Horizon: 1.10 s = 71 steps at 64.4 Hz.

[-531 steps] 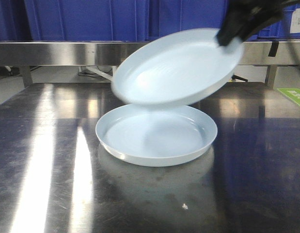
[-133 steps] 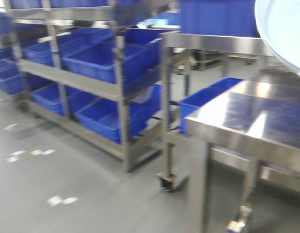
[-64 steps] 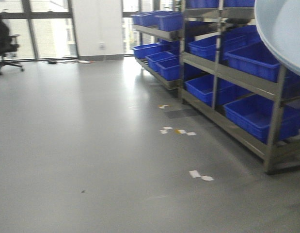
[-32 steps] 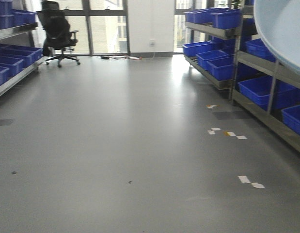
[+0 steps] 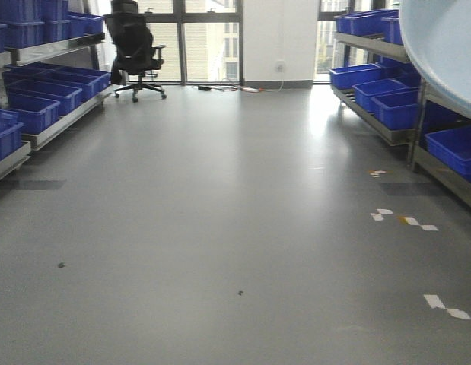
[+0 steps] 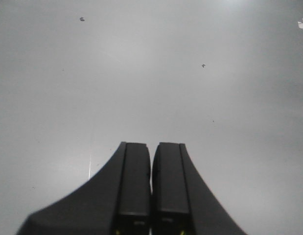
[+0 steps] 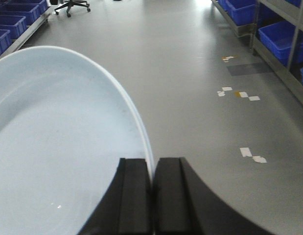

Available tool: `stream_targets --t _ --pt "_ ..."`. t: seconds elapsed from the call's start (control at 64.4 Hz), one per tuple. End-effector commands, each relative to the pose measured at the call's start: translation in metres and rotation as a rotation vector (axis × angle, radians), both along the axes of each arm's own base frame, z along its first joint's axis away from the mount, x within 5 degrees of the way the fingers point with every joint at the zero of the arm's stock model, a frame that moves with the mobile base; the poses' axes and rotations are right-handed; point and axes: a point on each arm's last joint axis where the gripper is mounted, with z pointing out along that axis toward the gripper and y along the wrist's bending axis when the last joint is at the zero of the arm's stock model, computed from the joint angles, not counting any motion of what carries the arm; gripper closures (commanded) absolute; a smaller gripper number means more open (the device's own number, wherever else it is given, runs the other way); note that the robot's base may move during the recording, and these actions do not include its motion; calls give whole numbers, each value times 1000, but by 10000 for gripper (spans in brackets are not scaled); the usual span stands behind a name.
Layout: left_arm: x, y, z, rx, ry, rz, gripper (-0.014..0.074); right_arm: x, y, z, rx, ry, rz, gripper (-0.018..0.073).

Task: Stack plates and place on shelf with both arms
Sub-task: 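Drive the base to the shelf of blue bins holding the plates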

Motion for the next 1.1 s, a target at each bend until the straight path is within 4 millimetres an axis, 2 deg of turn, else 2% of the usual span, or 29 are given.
stream_targets --t 0.0,1.088 --pt "5 -1 14 -14 -89 -3 506 0 0 20 -11 -130 -1 502" --pt "5 -1 14 -14 -89 -3 506 0 0 20 -11 -130 -1 502"
